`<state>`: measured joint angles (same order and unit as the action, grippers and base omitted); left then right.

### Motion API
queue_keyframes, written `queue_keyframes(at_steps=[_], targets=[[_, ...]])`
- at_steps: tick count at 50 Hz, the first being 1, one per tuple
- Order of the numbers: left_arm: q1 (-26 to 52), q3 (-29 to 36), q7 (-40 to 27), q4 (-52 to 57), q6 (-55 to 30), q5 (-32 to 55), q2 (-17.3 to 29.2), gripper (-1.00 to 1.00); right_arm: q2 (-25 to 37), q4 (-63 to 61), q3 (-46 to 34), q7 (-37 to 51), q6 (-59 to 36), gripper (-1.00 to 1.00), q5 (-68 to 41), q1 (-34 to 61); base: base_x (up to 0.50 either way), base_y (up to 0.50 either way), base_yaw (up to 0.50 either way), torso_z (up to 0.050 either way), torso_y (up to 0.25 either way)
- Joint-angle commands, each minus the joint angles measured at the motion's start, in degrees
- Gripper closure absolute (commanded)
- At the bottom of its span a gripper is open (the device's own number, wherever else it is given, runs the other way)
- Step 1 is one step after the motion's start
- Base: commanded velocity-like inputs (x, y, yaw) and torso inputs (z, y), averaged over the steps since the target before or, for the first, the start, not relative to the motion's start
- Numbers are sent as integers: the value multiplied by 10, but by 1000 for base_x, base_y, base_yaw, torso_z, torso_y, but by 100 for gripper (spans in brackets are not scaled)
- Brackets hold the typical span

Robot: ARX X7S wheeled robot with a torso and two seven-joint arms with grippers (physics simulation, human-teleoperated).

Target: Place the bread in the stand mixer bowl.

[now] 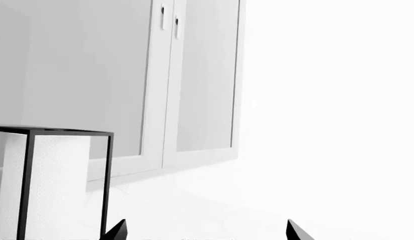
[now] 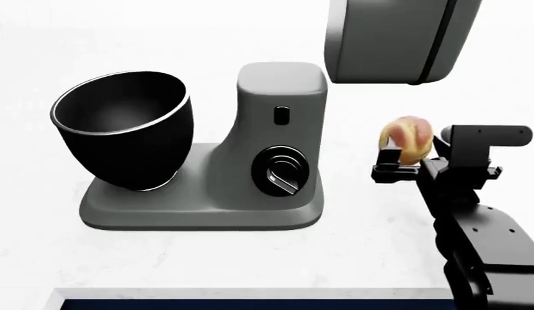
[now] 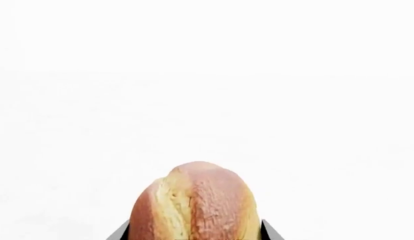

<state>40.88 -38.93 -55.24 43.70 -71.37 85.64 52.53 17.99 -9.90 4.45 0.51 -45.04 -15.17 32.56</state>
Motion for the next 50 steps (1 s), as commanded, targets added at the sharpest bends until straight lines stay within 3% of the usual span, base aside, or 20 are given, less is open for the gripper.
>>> queue_keyframes(at_steps=[1, 29, 32, 38, 45, 47, 50], targets=[[-13, -5, 5, 2, 4, -5, -6, -100, 4, -60, -3, -15, -5, 100, -18, -26, 0, 0, 0, 0, 0], [-27, -9, 4, 9, 14, 5, -7, -100, 1, -497, 57, 44, -127, 100, -107, -222, 0, 0, 0, 0, 0], [-27, -13, -1, 9, 14, 13, -4, -100, 73, -501, 36, 145, -64, 100, -193, -253, 0, 0, 0, 0, 0], [-31, -15, 1, 10, 16, 11, -4, -100, 256, -501, -79, 351, 109, 100, -296, -289, 0, 0, 0, 0, 0], [-46, -29, 10, 12, 16, 6, -8, -100, 425, -501, -270, 522, 304, 100, -260, -294, 0, 0, 0, 0, 0], [-50, -34, 14, 10, 16, 1, -10, -100, 476, -501, -363, 581, 366, 100, -232, -268, 0, 0, 0, 0, 0], [-52, -36, 12, 10, 17, 3, -10, -100, 542, -501, -579, 665, 435, 100, -192, -130, 0, 0, 0, 0, 0]])
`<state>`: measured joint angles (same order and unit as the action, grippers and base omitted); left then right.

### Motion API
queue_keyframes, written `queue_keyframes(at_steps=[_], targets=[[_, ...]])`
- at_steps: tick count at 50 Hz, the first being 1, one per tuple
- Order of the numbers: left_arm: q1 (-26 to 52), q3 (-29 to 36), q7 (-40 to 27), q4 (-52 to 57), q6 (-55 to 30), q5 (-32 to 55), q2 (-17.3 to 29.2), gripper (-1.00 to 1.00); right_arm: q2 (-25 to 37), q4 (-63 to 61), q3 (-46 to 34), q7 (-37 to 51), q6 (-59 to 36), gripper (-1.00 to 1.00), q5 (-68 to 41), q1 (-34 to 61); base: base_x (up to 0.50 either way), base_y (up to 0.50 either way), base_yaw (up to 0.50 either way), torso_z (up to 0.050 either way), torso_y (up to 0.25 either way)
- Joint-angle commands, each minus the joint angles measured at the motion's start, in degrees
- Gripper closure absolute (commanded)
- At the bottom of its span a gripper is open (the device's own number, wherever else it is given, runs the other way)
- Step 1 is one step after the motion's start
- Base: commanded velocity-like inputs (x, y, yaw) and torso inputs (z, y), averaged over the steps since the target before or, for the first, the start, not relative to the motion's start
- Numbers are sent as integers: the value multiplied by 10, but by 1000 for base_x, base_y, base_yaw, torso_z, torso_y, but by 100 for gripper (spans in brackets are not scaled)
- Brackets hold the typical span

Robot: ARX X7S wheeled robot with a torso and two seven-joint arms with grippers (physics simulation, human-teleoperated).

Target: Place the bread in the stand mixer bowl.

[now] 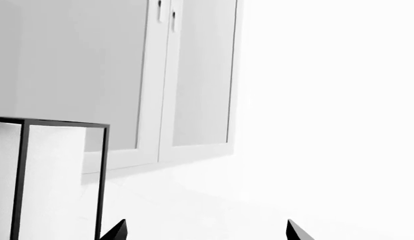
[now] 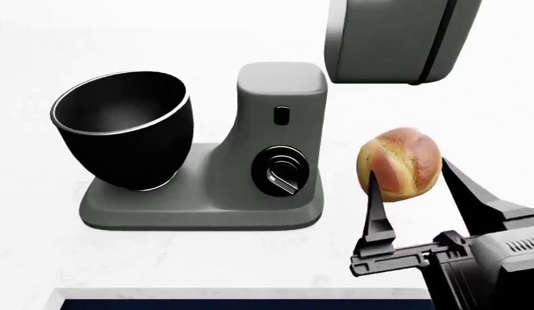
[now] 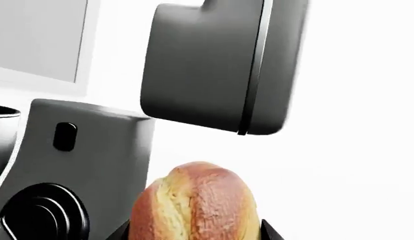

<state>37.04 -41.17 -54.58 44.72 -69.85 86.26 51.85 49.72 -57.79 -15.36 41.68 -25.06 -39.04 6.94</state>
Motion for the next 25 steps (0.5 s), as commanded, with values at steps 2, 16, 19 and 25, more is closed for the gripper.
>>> queue_keyframes(at_steps=[2, 16, 19, 25], targets=[[-16, -15, 6, 1, 2, -2, -3, -100, 238, -22, -489, 282, 249, 100, 49, 220, 0, 0, 0, 0, 0], [-18, -6, 10, 1, 8, -16, -6, -100, 104, -21, -1114, 396, 309, 100, -12, 908, 0, 0, 0, 0, 0], [-19, -5, 11, 1, 9, -19, -5, -100, 64, -20, -1118, 392, 304, 100, -42, 949, 0, 0, 0, 0, 0], [-21, -4, 12, 3, 11, -24, -6, -100, 3, 19, -1095, 347, 322, 100, -77, 969, 0, 0, 0, 0, 0]])
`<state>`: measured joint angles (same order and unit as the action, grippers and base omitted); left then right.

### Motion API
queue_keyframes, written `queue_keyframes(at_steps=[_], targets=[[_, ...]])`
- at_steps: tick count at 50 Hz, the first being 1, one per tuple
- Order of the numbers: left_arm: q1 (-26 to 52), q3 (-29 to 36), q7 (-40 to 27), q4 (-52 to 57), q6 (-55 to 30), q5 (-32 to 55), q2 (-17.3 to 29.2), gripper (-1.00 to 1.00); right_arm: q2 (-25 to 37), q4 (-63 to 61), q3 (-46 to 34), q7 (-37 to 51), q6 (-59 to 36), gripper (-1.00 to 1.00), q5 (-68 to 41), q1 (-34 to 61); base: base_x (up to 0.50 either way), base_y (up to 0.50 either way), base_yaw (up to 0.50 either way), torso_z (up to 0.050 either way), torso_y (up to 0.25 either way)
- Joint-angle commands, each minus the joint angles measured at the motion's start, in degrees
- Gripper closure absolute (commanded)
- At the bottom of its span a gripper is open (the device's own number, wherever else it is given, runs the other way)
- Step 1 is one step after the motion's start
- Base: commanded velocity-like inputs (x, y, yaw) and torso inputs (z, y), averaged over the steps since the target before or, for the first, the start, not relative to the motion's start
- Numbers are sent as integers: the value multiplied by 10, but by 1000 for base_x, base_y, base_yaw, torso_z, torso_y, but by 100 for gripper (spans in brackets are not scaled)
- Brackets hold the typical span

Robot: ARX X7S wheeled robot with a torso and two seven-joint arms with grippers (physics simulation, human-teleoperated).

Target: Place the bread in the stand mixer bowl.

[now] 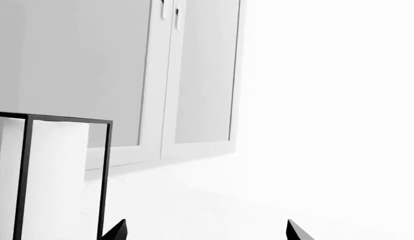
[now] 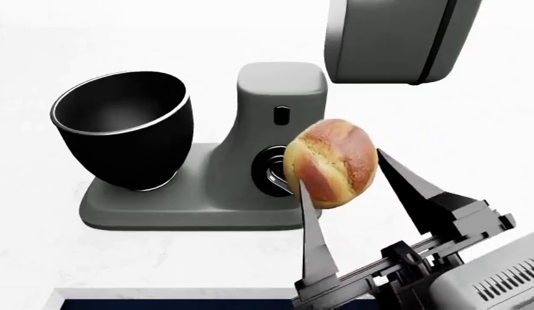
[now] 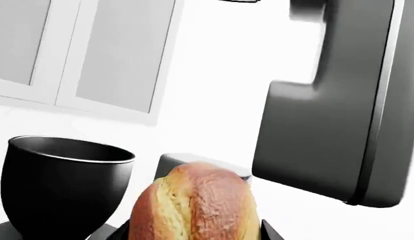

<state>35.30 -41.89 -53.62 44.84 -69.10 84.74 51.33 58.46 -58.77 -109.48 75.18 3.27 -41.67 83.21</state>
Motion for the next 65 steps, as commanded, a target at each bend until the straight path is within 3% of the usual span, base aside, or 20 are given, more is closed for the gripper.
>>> queue_keyframes(at_steps=[1, 19, 49, 65], targets=[[-3, 3, 2, 2, 4, -8, 0, -100, -90, 33, -151, 9, 40, 100, -54, 208, 0, 0, 0, 0, 0], [-8, 10, 9, 0, 11, -26, -1, -100, -180, 106, -96, -99, 78, 100, -103, 254, 0, 0, 0, 0, 0], [-29, 14, 29, -1, 23, -54, -10, -100, -273, 351, -12, -289, 227, 100, -186, 197, 0, 0, 0, 0, 0], [-37, 17, 34, -1, 29, -61, -15, -100, -388, 472, 20, -368, 233, 100, -259, 174, 0, 0, 0, 0, 0]])
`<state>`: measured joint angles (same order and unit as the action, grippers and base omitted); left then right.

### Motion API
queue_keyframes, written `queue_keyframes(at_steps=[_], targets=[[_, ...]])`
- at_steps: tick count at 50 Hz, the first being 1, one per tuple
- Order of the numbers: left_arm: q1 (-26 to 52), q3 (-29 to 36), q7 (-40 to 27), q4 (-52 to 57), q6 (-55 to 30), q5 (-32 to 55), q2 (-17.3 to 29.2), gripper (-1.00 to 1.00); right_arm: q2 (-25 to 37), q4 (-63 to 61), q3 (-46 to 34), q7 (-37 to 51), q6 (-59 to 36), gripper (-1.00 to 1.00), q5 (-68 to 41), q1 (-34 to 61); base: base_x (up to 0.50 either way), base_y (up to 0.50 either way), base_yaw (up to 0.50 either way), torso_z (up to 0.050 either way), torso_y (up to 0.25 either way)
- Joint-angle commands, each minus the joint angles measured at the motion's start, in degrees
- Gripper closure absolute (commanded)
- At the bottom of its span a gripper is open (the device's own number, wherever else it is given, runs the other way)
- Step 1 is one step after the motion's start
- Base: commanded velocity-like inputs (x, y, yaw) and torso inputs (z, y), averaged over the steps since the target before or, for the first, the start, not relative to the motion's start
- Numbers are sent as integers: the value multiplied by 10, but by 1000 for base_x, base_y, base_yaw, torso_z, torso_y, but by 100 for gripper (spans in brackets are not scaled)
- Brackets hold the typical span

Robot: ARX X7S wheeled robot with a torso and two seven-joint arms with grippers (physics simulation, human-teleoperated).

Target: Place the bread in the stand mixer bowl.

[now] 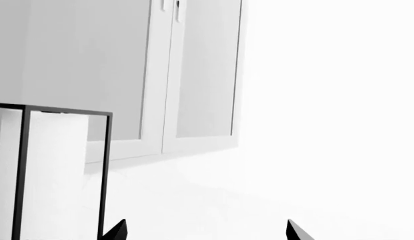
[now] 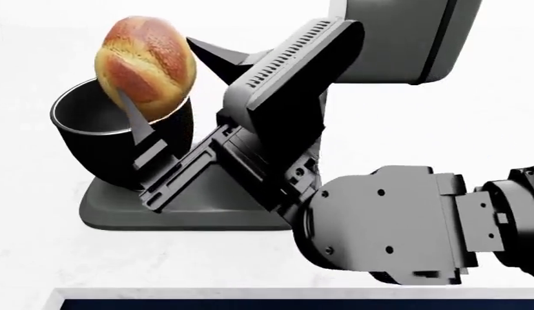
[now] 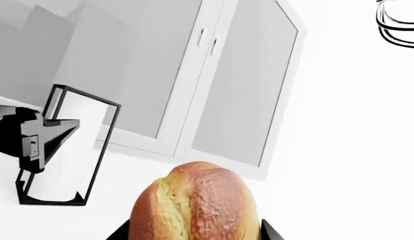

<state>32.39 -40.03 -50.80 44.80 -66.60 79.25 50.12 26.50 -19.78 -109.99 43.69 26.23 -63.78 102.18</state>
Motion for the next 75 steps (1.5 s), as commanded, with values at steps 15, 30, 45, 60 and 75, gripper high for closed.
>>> queue_keyframes(at_steps=[15, 30, 45, 60, 75], targets=[[-16, -5, 13, -4, 10, -10, -5, -100, -128, 195, 48, -125, -1, 100, -92, -33, 0, 0, 0, 0, 0], [-22, 3, 18, -7, 16, -18, -12, -100, -151, 242, 53, -144, -10, 100, -102, -47, -1, 0, 0, -1, 0], [-26, 12, 21, -4, 20, -23, -13, -100, -167, 302, 72, -168, -12, 100, -134, -69, 0, 1, 1, -2, 0], [-33, 6, 21, -1, 24, -21, -12, -100, -178, 321, 78, -198, -16, 100, -143, -81, -1, 2, 2, -4, 0], [-29, 3, 10, 2, 25, 0, -5, -100, -174, 320, 87, -221, -19, -100, -152, -86, 0, 0, 0, -3, 0]])
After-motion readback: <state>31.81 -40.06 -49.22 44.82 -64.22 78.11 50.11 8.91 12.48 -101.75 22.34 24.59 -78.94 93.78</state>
